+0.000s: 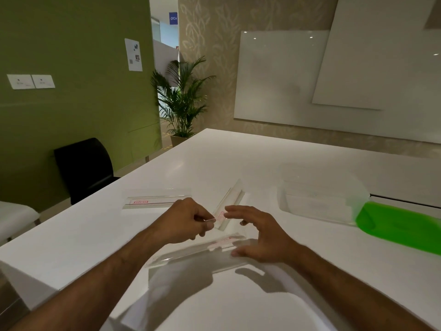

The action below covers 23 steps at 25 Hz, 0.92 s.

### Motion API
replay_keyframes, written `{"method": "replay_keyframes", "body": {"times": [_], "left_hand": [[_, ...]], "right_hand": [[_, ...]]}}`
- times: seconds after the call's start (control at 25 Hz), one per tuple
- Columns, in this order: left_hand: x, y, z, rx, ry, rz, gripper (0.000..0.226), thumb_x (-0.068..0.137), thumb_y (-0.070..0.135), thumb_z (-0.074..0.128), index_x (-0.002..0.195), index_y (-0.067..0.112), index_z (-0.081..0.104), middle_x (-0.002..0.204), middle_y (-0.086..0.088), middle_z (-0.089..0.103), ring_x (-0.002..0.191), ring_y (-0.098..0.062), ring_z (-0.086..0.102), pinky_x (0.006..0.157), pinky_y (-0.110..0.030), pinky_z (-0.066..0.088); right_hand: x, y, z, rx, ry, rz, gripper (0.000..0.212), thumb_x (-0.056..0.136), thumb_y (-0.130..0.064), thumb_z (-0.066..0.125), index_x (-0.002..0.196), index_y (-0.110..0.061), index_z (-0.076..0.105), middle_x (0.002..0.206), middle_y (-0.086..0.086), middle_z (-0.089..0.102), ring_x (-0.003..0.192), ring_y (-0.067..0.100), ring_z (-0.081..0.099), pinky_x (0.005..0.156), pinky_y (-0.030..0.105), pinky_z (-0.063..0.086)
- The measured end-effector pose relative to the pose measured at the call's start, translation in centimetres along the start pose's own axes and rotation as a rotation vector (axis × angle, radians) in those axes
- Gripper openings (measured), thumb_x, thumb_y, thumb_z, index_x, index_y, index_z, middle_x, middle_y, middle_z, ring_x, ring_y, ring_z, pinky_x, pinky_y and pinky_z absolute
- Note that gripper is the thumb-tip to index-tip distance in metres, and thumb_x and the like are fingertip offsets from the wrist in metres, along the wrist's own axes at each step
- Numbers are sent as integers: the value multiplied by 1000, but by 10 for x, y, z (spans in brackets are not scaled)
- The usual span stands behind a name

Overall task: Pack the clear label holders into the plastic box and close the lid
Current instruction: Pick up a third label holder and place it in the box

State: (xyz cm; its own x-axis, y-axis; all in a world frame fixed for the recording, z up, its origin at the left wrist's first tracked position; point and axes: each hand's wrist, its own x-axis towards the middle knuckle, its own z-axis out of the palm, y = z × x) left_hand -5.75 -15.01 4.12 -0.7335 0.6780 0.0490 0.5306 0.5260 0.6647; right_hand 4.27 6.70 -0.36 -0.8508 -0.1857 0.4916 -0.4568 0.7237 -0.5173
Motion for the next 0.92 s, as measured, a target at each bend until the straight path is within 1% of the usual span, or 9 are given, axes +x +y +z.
{"method": "replay_keyframes", "body": {"times": [0.16,0.36,0.48,0.56,0.64,0.72,0.8,0.84,0.92], "left_hand": [[12,13,5,-170,-83,-22,18,86,21,75,104,24,77,71,2,74,53,-10,63,49,-25,46],[23,24,0,-332,-248,4,20,83,24,79,102,19,79,90,-4,77,70,-18,70,64,-29,55],[26,22,-5,-347,-334,18,37,76,45,79,105,21,79,100,-7,78,85,-22,70,75,-33,53],[27,21,-3,-415,-377,5,55,75,63,67,107,20,79,106,-8,77,101,-28,70,87,-37,52],[30,21,1,-530,-359,-66,68,81,70,44,106,18,79,110,-5,77,109,-28,68,93,-38,53],[34,24,8,-717,-310,-163,84,76,76,30,106,13,78,112,-8,76,109,-29,68,82,-33,58],[37,26,18,-928,-283,-191,93,72,80,28,109,9,75,115,-14,74,105,-33,70,72,-32,60],[38,28,23,-1003,-271,-187,94,71,80,29,111,7,74,116,-16,73,104,-34,70,72,-34,61],[39,31,34,-1098,-254,-169,90,73,77,37,113,5,72,119,-17,72,108,-36,69,83,-43,61]], "right_hand": [[-13,6,-13,49,117,7,55,65,-17,86,117,-18,68,125,-6,66,112,10,63,85,34,54],[-29,11,-39,85,181,55,47,68,-19,86,112,-13,72,116,-4,71,101,8,68,86,25,54],[-41,18,-57,146,233,152,38,74,-25,82,109,-13,73,110,-4,74,101,11,70,89,28,55],[-47,23,-65,224,280,222,31,77,-27,78,104,-13,74,103,-4,75,97,15,71,84,30,56],[-52,28,-70,300,368,257,22,80,-24,73,98,-11,73,86,-6,74,80,8,68,73,25,52],[-57,30,-71,345,489,277,24,82,-34,70,94,-14,72,68,9,64,65,12,57,63,27,45],[-61,33,-73,310,608,301,27,85,-40,62,90,-15,69,66,22,55,63,17,50,59,26,42],[-62,33,-74,302,660,307,24,87,-35,58,88,-13,67,67,17,56,63,14,51,57,22,43],[-64,33,-75,300,744,330,22,88,-28,54,86,-9,65,71,7,61,63,13,55,53,20,47]]}}
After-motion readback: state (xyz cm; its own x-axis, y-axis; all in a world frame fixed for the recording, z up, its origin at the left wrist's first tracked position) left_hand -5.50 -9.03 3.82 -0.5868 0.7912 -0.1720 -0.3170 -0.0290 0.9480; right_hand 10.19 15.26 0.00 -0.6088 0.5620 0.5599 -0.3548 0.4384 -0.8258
